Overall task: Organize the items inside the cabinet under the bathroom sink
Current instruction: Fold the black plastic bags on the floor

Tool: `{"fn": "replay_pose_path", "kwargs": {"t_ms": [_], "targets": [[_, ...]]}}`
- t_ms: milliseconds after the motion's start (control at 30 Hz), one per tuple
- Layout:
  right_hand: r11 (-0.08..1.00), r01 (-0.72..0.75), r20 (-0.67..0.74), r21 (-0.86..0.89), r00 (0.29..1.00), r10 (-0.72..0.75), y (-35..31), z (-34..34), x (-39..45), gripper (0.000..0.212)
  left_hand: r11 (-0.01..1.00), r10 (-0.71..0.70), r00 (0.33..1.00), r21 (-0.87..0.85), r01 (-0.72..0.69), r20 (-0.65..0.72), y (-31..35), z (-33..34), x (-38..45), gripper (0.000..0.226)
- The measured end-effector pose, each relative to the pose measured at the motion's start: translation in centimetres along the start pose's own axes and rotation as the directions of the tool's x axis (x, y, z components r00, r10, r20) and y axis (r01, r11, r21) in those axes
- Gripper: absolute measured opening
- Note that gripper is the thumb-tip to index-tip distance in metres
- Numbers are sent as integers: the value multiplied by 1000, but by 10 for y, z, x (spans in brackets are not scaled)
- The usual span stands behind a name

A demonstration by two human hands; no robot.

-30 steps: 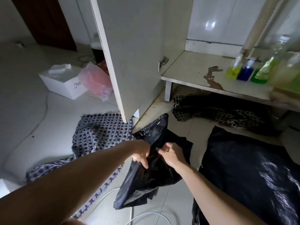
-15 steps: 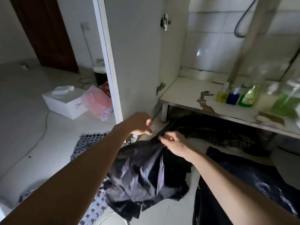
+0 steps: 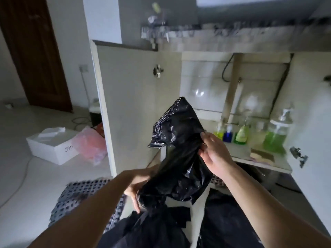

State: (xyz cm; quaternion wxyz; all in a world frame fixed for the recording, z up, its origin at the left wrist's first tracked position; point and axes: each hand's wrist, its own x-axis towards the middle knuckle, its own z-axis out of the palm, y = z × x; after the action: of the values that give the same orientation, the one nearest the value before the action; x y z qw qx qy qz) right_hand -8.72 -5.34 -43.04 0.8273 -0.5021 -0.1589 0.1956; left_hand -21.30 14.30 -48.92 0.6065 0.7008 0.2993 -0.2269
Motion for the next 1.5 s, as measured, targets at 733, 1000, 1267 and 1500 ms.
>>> {"fn": "replay_pose_path", "kwargs": {"t_ms": [733, 1000, 1267, 1500], "targets": [[-167, -188, -202, -968, 977, 72, -74, -224, -75, 19, 649, 723, 523, 184, -739, -450, 142, 169, -3, 28], [26, 162, 151, -986, 956, -251, -99, -167, -75, 57, 206, 945, 324, 697, -687, 40, 138, 166, -27, 41], [-43, 420, 421, -907, 891, -172, -90, -145, -69, 82, 58, 913, 340, 755, -654, 224, 129, 165, -40, 41], [-381, 379, 408, -844, 913, 5, -78, -141, -61, 39, 25, 860, 408, 774, -632, 306, 125, 161, -41, 29]]}}
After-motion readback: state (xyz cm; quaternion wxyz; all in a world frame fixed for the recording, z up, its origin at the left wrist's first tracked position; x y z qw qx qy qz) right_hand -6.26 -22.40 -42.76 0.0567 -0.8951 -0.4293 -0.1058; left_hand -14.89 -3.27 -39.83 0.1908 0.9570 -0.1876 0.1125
